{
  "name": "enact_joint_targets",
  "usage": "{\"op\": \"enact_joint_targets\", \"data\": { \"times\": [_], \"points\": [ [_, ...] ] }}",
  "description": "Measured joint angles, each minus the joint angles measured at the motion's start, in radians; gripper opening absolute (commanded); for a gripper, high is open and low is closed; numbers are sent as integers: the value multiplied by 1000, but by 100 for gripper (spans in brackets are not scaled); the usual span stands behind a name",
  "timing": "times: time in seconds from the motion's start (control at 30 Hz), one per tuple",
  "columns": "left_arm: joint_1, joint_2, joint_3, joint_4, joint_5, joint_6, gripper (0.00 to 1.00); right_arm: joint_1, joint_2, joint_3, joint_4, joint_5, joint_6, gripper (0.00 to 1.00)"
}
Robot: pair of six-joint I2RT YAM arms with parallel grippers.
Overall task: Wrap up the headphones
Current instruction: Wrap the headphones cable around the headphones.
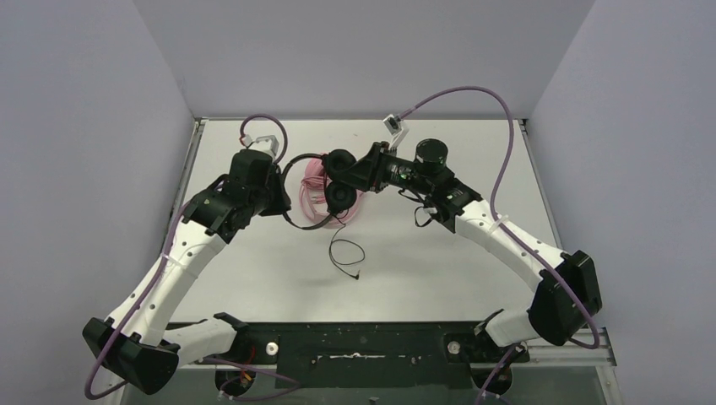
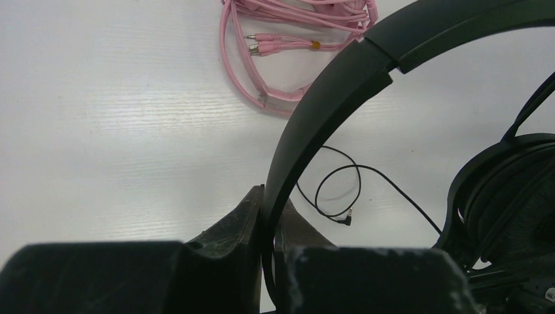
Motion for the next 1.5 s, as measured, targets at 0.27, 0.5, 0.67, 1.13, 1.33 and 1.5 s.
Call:
{"op": "enact_joint_targets", "data": {
  "times": [0.27, 0.5, 0.67, 1.13, 1.33, 1.5],
  "points": [
    [0, 1, 2, 4, 15, -2, 0, -12, 7, -5, 21, -63, 6, 67],
    [-4, 29, 43, -31, -54, -30, 0, -31, -18, 35, -216, -13, -97, 99],
    [1, 81, 95, -74, -132, -80, 0, 0, -154, 9, -362, 50, -228, 100],
    [95, 33, 102, -76, 58, -122, 0, 19, -103, -496, 258, -56, -421, 100],
    [100, 11, 102, -75, 143, -137, 0, 90, 21, -498, 509, -12, -438, 100],
    [101, 11, 102, -71, 179, -138, 0, 113, 62, -441, 614, 30, -452, 71]
  ]
}}
